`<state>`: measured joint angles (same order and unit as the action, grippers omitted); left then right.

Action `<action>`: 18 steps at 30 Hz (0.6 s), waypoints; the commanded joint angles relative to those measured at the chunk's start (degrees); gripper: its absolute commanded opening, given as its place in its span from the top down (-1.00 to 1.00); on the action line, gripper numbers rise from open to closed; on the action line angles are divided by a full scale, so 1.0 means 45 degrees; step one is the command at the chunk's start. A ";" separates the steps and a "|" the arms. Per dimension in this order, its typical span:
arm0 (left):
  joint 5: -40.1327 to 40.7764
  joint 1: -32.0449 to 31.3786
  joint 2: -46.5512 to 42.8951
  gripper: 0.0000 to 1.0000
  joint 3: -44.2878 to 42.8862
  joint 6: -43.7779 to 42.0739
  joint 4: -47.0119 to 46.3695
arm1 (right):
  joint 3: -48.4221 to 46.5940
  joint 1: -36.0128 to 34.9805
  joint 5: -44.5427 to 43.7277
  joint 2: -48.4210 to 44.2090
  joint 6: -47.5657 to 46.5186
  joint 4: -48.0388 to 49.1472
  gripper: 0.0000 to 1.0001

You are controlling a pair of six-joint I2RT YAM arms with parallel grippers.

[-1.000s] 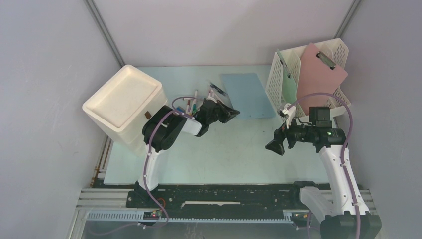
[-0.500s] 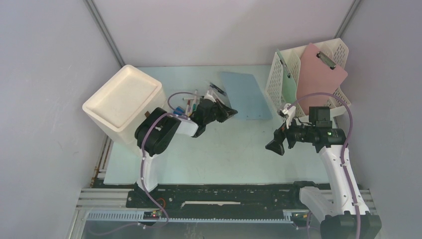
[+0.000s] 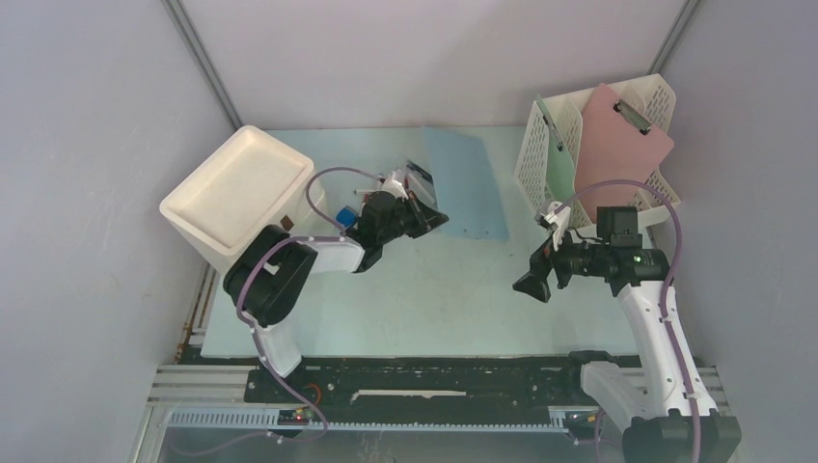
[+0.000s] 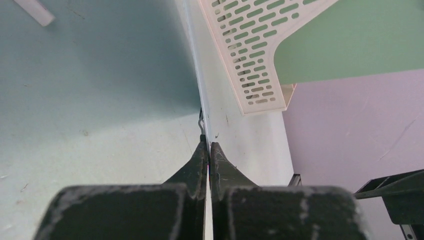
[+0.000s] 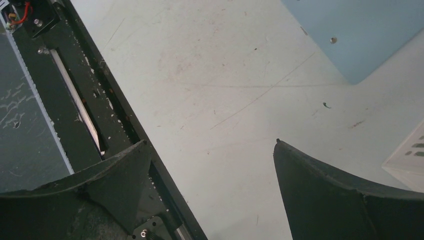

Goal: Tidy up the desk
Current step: Pick up the folder from the center of the board.

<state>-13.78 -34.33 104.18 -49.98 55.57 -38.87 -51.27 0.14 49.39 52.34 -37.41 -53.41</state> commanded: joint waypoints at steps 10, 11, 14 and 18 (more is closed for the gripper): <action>-0.0215 0.0050 -0.4028 1.00 0.0442 -0.5089 0.3275 | 0.0103 -0.0390 0.0550 -0.0179 -0.0359 -0.0002 -0.99; -0.0170 0.0050 -0.4279 1.00 0.0466 -0.5497 0.3656 | 0.0113 -0.0399 0.0586 -0.0199 -0.0359 -0.0006 -0.99; -0.0123 0.0050 -0.5102 1.00 0.0510 -0.6652 0.4818 | 0.0101 -0.0401 0.0716 -0.0261 -0.0396 -0.0005 -0.99; 0.0026 0.0053 -0.6076 1.00 0.0623 -0.7946 0.6122 | 0.0104 -0.0392 0.0787 -0.0275 -0.0417 -0.0007 -0.99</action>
<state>-14.15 -34.30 82.32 -47.57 29.63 -17.08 -51.27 -1.28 51.20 52.12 -38.33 -53.43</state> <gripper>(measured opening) 0.003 0.994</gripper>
